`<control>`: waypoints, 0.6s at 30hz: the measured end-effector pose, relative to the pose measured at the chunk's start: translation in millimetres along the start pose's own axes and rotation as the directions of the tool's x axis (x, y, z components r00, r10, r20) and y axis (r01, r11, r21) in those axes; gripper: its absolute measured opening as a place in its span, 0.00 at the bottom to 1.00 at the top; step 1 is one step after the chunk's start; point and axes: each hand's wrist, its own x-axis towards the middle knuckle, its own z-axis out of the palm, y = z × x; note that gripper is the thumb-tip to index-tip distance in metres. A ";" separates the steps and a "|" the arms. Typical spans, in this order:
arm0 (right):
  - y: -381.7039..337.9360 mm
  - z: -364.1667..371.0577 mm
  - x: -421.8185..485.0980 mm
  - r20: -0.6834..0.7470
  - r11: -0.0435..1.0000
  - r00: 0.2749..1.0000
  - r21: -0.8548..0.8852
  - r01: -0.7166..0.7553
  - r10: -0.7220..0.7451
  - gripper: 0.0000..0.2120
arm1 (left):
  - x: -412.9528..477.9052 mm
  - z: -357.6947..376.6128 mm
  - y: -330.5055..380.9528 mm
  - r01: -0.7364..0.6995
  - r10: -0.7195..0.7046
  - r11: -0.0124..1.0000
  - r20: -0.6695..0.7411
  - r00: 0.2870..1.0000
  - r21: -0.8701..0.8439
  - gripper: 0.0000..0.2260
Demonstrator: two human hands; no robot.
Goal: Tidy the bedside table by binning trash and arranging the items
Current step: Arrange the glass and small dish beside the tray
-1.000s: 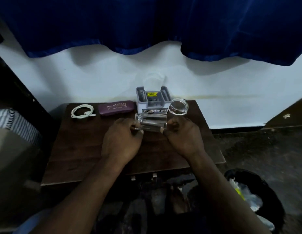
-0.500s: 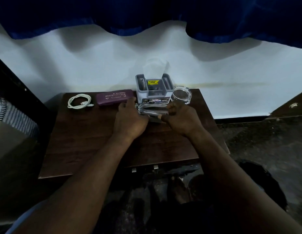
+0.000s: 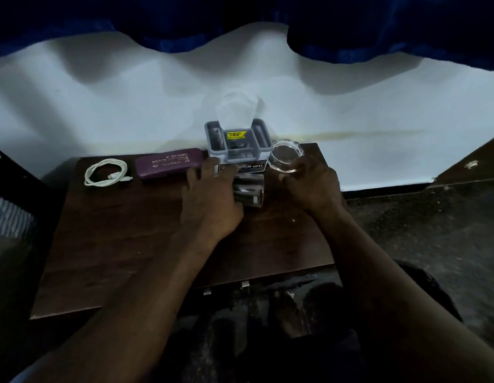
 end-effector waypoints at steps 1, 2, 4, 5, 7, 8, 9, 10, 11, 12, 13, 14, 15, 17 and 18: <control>4.0 2.5 2.6 -0.004 1.000 1.000 -0.017 0.003 -0.003 0.20 | -0.4 1.2 1.9 -0.028 0.028 1.000 -0.003 1.000 0.004 0.36; 6.6 5.7 4.6 0.013 1.000 1.000 -0.031 0.005 -0.004 0.24 | -0.3 2.6 3.7 -0.057 0.057 0.998 -0.003 0.998 0.012 0.36; 8.7 14.1 5.4 0.078 0.997 0.997 -0.072 0.015 -0.009 0.32 | 0.3 5.9 6.1 -0.102 0.102 0.994 0.006 0.995 0.037 0.36; 9.1 18.7 5.2 0.113 0.993 0.993 -0.112 0.034 -0.021 0.35 | 0.5 7.5 6.7 -0.111 0.111 0.993 0.012 0.994 0.048 0.36; 7.3 25.9 4.1 0.175 0.975 0.984 -0.210 0.070 -0.033 0.38 | 1.6 9.0 6.2 -0.114 0.113 0.992 0.024 0.993 0.057 0.36; 5.7 27.9 3.9 0.195 0.965 0.980 -0.251 0.078 -0.028 0.39 | 2.1 9.4 5.5 -0.114 0.112 0.992 0.029 0.993 0.060 0.36; 4.4 29.5 4.1 0.205 0.956 0.978 -0.282 0.081 -0.022 0.39 | 2.6 9.2 4.5 -0.114 0.112 0.992 0.032 0.993 0.062 0.36; 3.3 30.1 4.5 0.205 0.948 0.979 -0.308 0.078 -0.014 0.38 | 3.2 8.8 3.1 -0.113 0.111 0.991 0.036 0.993 0.064 0.36; 2.0 29.9 4.7 0.195 0.940 0.981 -0.332 0.073 -0.008 0.37 | 3.8 8.4 1.9 -0.111 0.108 0.992 0.039 0.993 0.067 0.36; -0.2 29.6 4.8 0.174 0.933 0.985 -0.353 0.072 -0.011 0.35 | 4.3 7.6 0.4 -0.105 0.102 0.992 0.043 0.994 0.070 0.36; -3.0 28.6 4.5 0.141 0.929 0.990 -0.363 0.072 -0.022 0.33 | 4.4 6.9 -1.2 -0.098 0.094 0.992 0.046 0.994 0.074 0.37; -6.5 27.4 4.5 0.101 0.931 0.994 -0.358 0.069 -0.035 0.30 | 4.5 6.2 -3.0 -0.090 0.086 0.993 0.047 0.995 0.078 0.37; -9.9 25.6 4.7 0.054 0.939 0.998 -0.338 0.058 -0.042 0.27 | 4.5 5.7 -4.6 -0.083 0.080 0.993 0.047 0.996 0.081 0.37; -13.0 22.7 7.6 -0.032 0.951 0.999 -0.308 0.026 -0.038 0.22 | 5.5 5.1 -7.1 -0.075 0.071 0.994 0.046 0.996 0.085 0.37; -12.2 23.0 9.2 -0.053 0.950 0.998 -0.311 0.016 -0.034 0.23 | 6.0 5.0 -7.9 -0.070 0.066 0.994 0.046 0.997 0.087 0.36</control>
